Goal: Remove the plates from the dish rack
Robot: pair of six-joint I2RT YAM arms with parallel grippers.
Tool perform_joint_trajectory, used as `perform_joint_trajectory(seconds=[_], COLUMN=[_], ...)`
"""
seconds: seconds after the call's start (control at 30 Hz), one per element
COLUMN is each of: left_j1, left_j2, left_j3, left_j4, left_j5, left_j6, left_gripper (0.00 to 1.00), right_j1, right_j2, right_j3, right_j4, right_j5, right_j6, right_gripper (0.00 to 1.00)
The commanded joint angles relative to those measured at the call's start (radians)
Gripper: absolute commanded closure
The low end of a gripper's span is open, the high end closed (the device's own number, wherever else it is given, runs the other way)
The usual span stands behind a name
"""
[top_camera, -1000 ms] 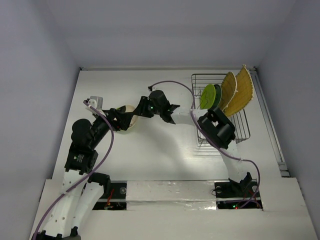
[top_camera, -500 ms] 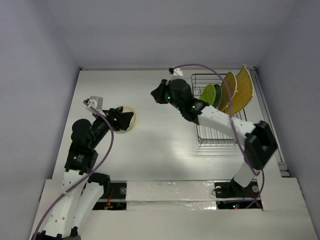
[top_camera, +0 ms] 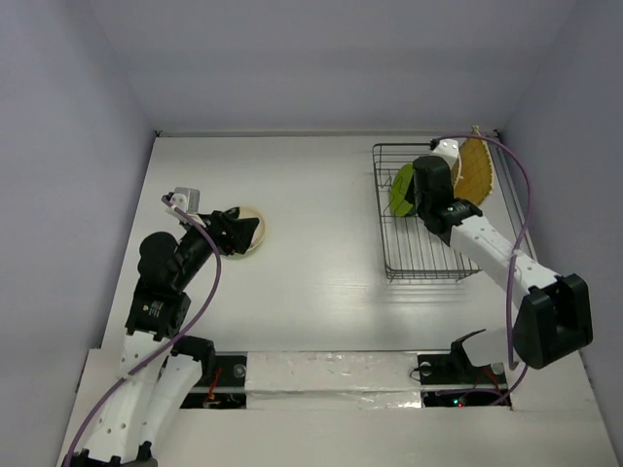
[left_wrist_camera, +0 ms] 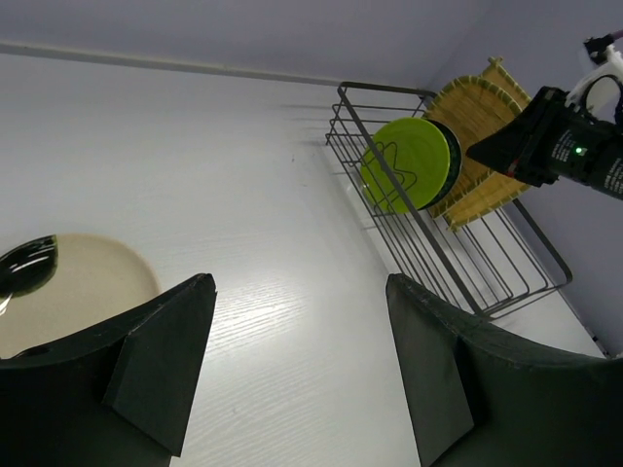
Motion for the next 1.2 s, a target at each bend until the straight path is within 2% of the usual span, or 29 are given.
perform_joint_trajectory(seconds=[0.0, 0.07, 0.17, 0.4, 0.63, 0.67, 0.7, 0.73, 0.77, 0.87, 1.0, 1.17], left_j1=[0.003, 0.003, 0.003, 0.003, 0.003, 0.003, 0.003, 0.003, 0.003, 0.003, 0.003, 0.003], left_j2=[0.009, 0.011, 0.011, 0.015, 0.017, 0.018, 0.018, 0.018, 0.018, 0.017, 0.020, 0.015], left_j3=[0.013, 0.013, 0.013, 0.013, 0.014, 0.014, 0.013, 0.013, 0.013, 0.013, 0.013, 0.013], left_j4=[0.057, 0.057, 0.060, 0.060, 0.063, 0.065, 0.065, 0.065, 0.063, 0.063, 0.068, 0.065], left_j5=[0.015, 0.018, 0.022, 0.025, 0.032, 0.034, 0.034, 0.034, 0.032, 0.032, 0.034, 0.031], left_j6=[-0.005, -0.003, -0.006, -0.005, -0.006, -0.005, -0.005, -0.005, -0.006, -0.005, -0.008, -0.006], left_gripper=[0.32, 0.33, 0.33, 0.33, 0.33, 0.33, 0.33, 0.33, 0.33, 0.33, 0.33, 0.33], right_j1=[-0.036, -0.063, -0.076, -0.109, -0.109, -0.109, -0.109, -0.109, -0.109, -0.109, -0.109, -0.109], right_j2=[0.041, 0.063, 0.107, 0.224, 0.229, 0.239, 0.261, 0.270, 0.272, 0.247, 0.200, 0.149], right_j3=[0.023, 0.027, 0.052, 0.116, 0.128, 0.142, 0.165, 0.174, 0.179, 0.179, 0.199, 0.280], right_j4=[-0.028, -0.025, -0.024, -0.012, -0.003, -0.024, -0.040, -0.040, -0.049, -0.048, -0.061, -0.139], right_j5=[-0.012, -0.020, -0.035, -0.058, -0.064, -0.060, -0.050, -0.044, -0.038, -0.018, 0.002, 0.023], right_j6=[-0.042, -0.045, -0.051, -0.060, -0.069, -0.072, -0.074, -0.074, -0.077, -0.083, -0.109, -0.146], right_gripper=[0.79, 0.78, 0.71, 0.70, 0.70, 0.71, 0.78, 0.78, 0.85, 0.96, 1.00, 1.00])
